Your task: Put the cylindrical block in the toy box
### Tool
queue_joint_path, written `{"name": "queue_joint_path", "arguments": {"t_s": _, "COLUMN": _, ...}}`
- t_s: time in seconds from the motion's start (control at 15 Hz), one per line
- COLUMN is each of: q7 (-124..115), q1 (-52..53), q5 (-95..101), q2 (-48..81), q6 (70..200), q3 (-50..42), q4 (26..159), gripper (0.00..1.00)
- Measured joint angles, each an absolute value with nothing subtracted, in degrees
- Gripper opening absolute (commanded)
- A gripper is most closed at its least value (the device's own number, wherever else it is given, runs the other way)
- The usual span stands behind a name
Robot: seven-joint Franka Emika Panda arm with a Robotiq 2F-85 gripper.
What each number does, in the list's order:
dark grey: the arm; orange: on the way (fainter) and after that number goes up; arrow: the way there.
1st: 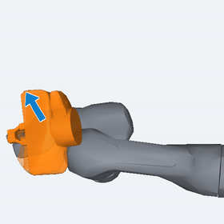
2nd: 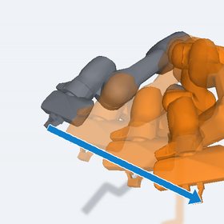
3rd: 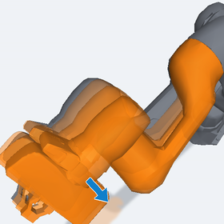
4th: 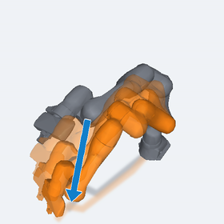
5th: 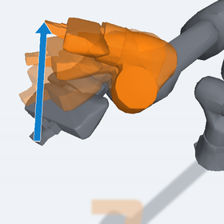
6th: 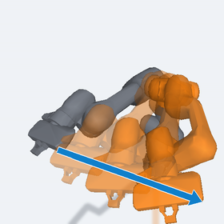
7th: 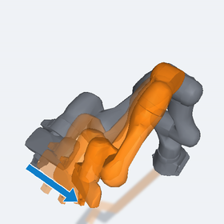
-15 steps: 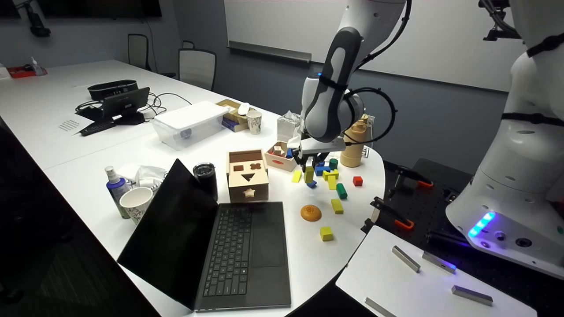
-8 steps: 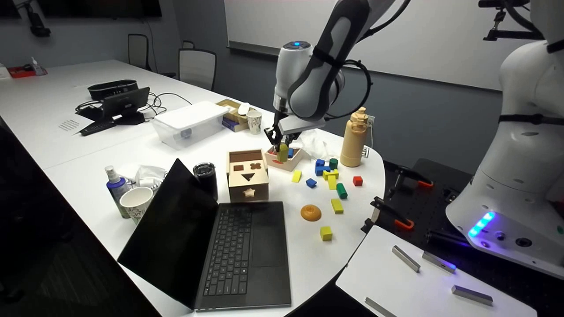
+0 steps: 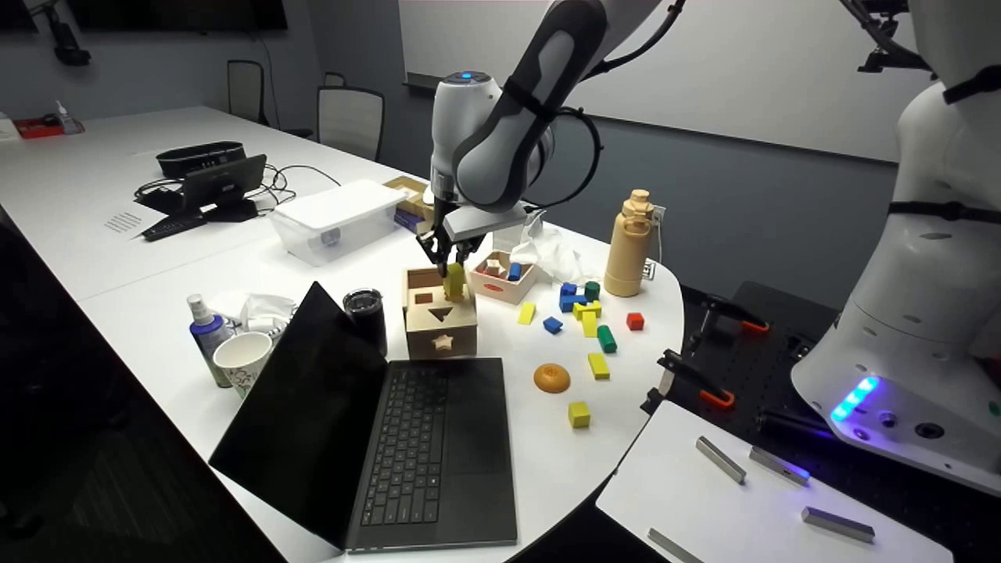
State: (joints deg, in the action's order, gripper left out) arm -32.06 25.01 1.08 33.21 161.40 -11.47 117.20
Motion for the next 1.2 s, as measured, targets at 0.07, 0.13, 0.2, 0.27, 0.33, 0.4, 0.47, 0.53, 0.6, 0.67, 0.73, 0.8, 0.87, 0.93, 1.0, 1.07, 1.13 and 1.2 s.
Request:
{"name": "queue_joint_path", "arguments": {"t_s": 0.07, "q7": -31.7, "q1": 24.6, "q5": 1.3, "q2": 34.3, "q6": 160.7, "q3": -11.1, "q4": 115.3, "gripper": 0.08}}
{"name": "queue_joint_path", "arguments": {"t_s": 0.13, "q7": -31.6, "q1": 24.4, "q5": 1.5, "q2": 35.3, "q6": 160.2, "q3": -10.9, "q4": 113.5, "gripper": 0.08}}
{"name": "queue_joint_path", "arguments": {"t_s": 0.2, "q7": -31.6, "q1": 24.3, "q5": 1.5, "q2": 36.4, "q6": 159.6, "q3": -10.8, "q4": 111.8, "gripper": 0.08}}
{"name": "queue_joint_path", "arguments": {"t_s": 0.27, "q7": -31.6, "q1": 24.2, "q5": 1.5, "q2": 37.3, "q6": 158.8, "q3": -10.6, "q4": 110.1, "gripper": 0.08}}
{"name": "queue_joint_path", "arguments": {"t_s": 0.33, "q7": -31.6, "q1": 23.9, "q5": 1.5, "q2": 38.2, "q6": 157.8, "q3": -10.1, "q4": 108.6, "gripper": 0.08}}
{"name": "queue_joint_path", "arguments": {"t_s": 0.4, "q7": -31.6, "q1": 23.6, "q5": 1.5, "q2": 39.0, "q6": 156.7, "q3": -9.7, "q4": 107.2, "gripper": 0.08}}
{"name": "queue_joint_path", "arguments": {"t_s": 0.47, "q7": -31.6, "q1": 23.4, "q5": 1.5, "q2": 39.6, "q6": 155.4, "q3": -9.4, "q4": 105.9, "gripper": 0.08}}
{"name": "queue_joint_path", "arguments": {"t_s": 0.53, "q7": -31.6, "q1": 23.2, "q5": 1.5, "q2": 40.1, "q6": 154.0, "q3": -9.0, "q4": 104.8, "gripper": 0.08}}
{"name": "queue_joint_path", "arguments": {"t_s": 0.6, "q7": -31.6, "q1": 22.9, "q5": 1.5, "q2": 40.4, "q6": 152.6, "q3": -8.6, "q4": 103.8, "gripper": 0.08}}
{"name": "queue_joint_path", "arguments": {"t_s": 0.67, "q7": -31.6, "q1": 22.9, "q5": 1.5, "q2": 40.6, "q6": 151.1, "q3": -8.4, "q4": 103.0, "gripper": 0.08}}
{"name": "queue_joint_path", "arguments": {"t_s": 0.73, "q7": -31.7, "q1": 22.8, "q5": 1.5, "q2": 40.6, "q6": 149.9, "q3": -8.2, "q4": 102.5, "gripper": 0.08}}
{"name": "queue_joint_path", "arguments": {"t_s": 0.8, "q7": -31.7, "q1": 22.8, "q5": 1.5, "q2": 40.6, "q6": 148.9, "q3": -8.0, "q4": 101.9, "gripper": 0.08}}
{"name": "queue_joint_path", "arguments": {"t_s": 0.87, "q7": -31.8, "q1": 22.7, "q5": 1.5, "q2": 40.7, "q6": 148.0, "q3": -7.8, "q4": 101.5, "gripper": 0.08}}
{"name": "queue_joint_path", "arguments": {"t_s": 0.93, "q7": -32.0, "q1": 22.6, "q5": 1.5, "q2": 40.7, "q6": 147.6, "q3": -7.6, "q4": 101.1, "gripper": 0.08}}
{"name": "queue_joint_path", "arguments": {"t_s": 1.0, "q7": -32.1, "q1": 22.3, "q5": 1.3, "q2": 40.9, "q6": 147.4, "q3": -7.3, "q4": 100.7, "gripper": 0.08}}
{"name": "queue_joint_path", "arguments": {"t_s": 1.07, "q7": -32.2, "q1": 22.0, "q5": 1.0, "q2": 41.2, "q6": 147.3, "q3": -6.9, "q4": 100.3, "gripper": 0.08}}
{"name": "queue_joint_path", "arguments": {"t_s": 1.13, "q7": -32.4, "q1": 21.7, "q5": 0.8, "q2": 41.5, "q6": 147.3, "q3": -6.6, "q4": 99.8, "gripper": 0.08}}
{"name": "queue_joint_path", "arguments": {"t_s": 1.2, "q7": -33.0, "q1": 21.4, "q5": 0.7, "q2": 42.1, "q6": 147.3, "q3": -6.4, "q4": 99.4, "gripper": 0.08}}
